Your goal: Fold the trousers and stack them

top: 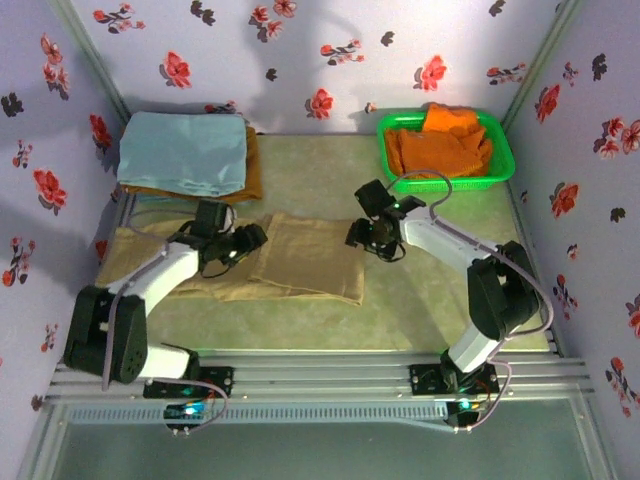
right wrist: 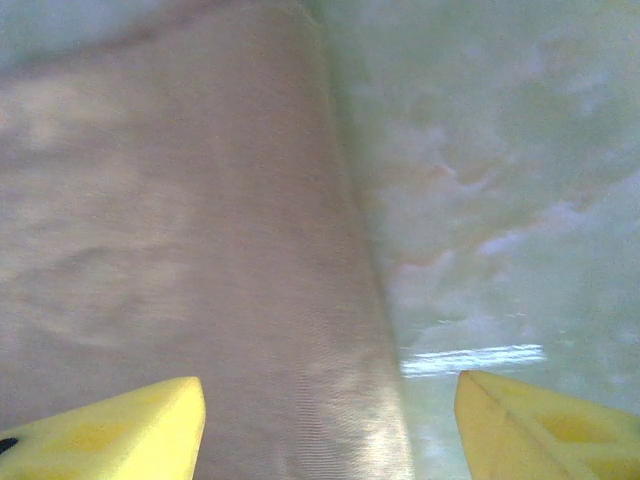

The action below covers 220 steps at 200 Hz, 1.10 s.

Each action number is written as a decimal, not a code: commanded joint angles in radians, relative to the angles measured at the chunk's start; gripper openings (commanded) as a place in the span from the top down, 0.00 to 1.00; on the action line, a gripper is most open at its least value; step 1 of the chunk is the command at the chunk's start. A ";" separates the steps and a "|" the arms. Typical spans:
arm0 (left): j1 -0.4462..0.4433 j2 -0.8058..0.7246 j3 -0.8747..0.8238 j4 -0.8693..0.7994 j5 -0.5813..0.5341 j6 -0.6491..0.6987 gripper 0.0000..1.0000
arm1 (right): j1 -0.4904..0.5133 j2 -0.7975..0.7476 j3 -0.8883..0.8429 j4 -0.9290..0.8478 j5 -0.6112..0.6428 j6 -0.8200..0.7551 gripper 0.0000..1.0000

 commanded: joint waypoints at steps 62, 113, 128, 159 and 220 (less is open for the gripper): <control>-0.017 0.038 -0.062 -0.046 -0.074 0.054 0.36 | -0.007 0.051 -0.208 0.290 -0.273 -0.094 0.41; 0.003 -0.034 -0.044 -0.111 -0.086 0.063 0.35 | -0.008 0.044 -0.247 0.309 -0.272 -0.100 0.65; 0.014 -0.063 -0.023 -0.141 -0.091 0.070 0.35 | -0.013 0.035 -0.246 0.254 -0.244 -0.110 0.62; 0.030 -0.120 0.008 -0.184 -0.093 0.082 0.33 | -0.014 -0.037 -0.288 0.225 -0.177 -0.108 0.37; 0.034 -0.118 -0.018 -0.162 -0.091 0.070 0.33 | -0.008 0.039 -0.342 0.354 -0.238 -0.002 0.57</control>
